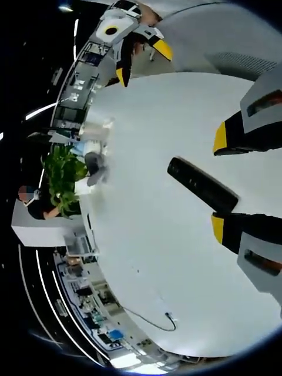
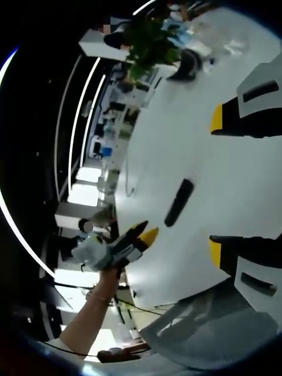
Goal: Press the specified remote control buttons in sequence, fully releasing each button before pressing the next.
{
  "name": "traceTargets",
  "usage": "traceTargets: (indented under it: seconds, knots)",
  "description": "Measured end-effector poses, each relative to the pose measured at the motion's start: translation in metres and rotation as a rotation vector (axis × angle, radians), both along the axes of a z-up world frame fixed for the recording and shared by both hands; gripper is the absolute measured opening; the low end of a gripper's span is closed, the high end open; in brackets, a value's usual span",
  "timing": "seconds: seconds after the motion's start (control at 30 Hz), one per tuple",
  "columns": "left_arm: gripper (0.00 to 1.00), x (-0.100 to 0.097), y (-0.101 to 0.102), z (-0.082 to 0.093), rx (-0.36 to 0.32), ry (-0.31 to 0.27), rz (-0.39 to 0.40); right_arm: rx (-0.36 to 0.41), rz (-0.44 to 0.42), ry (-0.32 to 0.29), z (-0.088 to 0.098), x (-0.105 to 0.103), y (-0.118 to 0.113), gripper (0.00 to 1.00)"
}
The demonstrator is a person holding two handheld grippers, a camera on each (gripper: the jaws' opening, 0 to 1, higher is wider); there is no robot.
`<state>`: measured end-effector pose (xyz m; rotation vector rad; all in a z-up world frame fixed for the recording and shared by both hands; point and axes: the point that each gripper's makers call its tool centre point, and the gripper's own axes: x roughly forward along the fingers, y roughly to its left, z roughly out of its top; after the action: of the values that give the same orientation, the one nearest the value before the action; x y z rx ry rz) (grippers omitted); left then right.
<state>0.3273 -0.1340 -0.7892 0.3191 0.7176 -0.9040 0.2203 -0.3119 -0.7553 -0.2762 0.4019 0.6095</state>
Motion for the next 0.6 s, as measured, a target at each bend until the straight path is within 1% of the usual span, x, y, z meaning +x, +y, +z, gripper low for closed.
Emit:
traceTargets:
  seconds: [0.17, 0.2, 0.23, 0.27, 0.3, 0.37, 0.4, 0.43, 0.5, 0.53, 0.57, 0.6]
  knots:
    - [0.40, 0.008, 0.000, -0.008, 0.017, 0.004, -0.016, -0.009, -0.026, 0.005, 0.000, 0.001, -0.003, 0.67]
    - [0.41, 0.010, 0.001, -0.009, 0.021, -0.001, -0.017, 0.001, -0.029, 0.002, 0.001, 0.002, -0.003, 0.67]
    - [0.42, 0.011, 0.001, -0.009, 0.017, -0.003, -0.014, 0.021, -0.039, 0.013, 0.002, 0.003, -0.003, 0.67]
    - [0.42, 0.012, 0.001, -0.009, 0.000, 0.009, -0.004, 0.056, -0.050, 0.040, 0.000, 0.002, -0.001, 0.68]
    - [0.42, 0.013, 0.001, -0.010, -0.006, 0.014, -0.002, 0.057, -0.045, 0.034, 0.001, 0.003, -0.002, 0.69]
    - [0.42, 0.013, 0.004, -0.011, 0.025, -0.002, -0.029, 0.032, -0.048, 0.038, -0.002, 0.002, -0.002, 0.69]
    - [0.42, 0.012, 0.005, -0.013, 0.050, -0.006, -0.056, 0.003, -0.047, 0.034, -0.004, 0.002, -0.003, 0.68]
    - [0.42, 0.012, 0.004, -0.014, 0.057, -0.007, -0.070, -0.009, -0.047, 0.031, -0.004, 0.002, -0.003, 0.68]
    - [0.42, 0.016, 0.003, -0.012, 0.049, -0.022, -0.074, -0.024, -0.049, 0.038, -0.006, 0.002, -0.002, 0.68]
    - [0.42, 0.017, 0.002, -0.011, 0.028, -0.024, -0.068, -0.030, -0.049, 0.042, -0.007, 0.002, -0.002, 0.69]
    - [0.42, 0.018, 0.001, -0.009, -0.003, -0.011, -0.052, -0.044, -0.053, 0.046, -0.009, 0.001, -0.003, 0.68]
    - [0.42, 0.018, 0.002, -0.009, -0.002, -0.009, -0.058, -0.064, -0.059, 0.051, -0.011, 0.001, -0.006, 0.68]
